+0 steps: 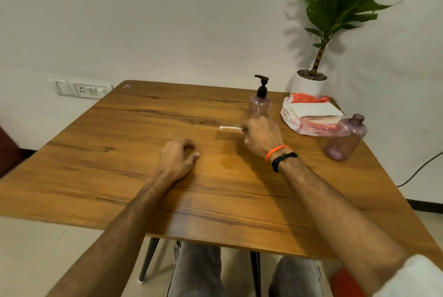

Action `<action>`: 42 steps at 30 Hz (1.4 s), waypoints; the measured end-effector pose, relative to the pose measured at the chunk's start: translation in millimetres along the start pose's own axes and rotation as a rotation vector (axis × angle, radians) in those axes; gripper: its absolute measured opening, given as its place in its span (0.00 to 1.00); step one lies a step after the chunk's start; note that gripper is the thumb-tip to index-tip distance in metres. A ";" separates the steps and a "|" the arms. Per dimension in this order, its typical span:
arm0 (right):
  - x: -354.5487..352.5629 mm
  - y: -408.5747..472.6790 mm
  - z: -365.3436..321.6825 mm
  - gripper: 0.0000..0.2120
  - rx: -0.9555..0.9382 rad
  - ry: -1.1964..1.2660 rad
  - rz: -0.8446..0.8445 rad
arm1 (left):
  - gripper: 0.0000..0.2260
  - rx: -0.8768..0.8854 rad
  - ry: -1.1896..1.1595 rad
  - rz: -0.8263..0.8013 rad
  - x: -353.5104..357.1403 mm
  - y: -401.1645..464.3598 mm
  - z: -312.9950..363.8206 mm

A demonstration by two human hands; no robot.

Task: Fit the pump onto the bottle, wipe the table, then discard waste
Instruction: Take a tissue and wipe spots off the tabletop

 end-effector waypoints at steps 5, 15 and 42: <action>33.3 -16.4 -14.1 0.14 -0.100 -0.075 -0.160 | 0.14 0.099 -0.007 0.060 5.3 -7.5 -7.4; 59.8 -23.0 -12.1 0.25 -0.136 0.113 -0.271 | 0.15 0.109 -0.002 0.080 5.9 -6.6 -6.1; 28.6 -67.3 -1.0 0.11 -0.124 0.571 -0.306 | 0.15 0.100 0.043 0.083 3.8 -9.8 -0.8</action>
Point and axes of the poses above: each hand's wrist, its own y-axis towards the middle knuckle, its own x-axis out of the palm, z = x × y, the point moved 6 cm from there along y, towards the middle knuckle, and after that the axes turned 9 degrees about z, right-handed, at the moved point
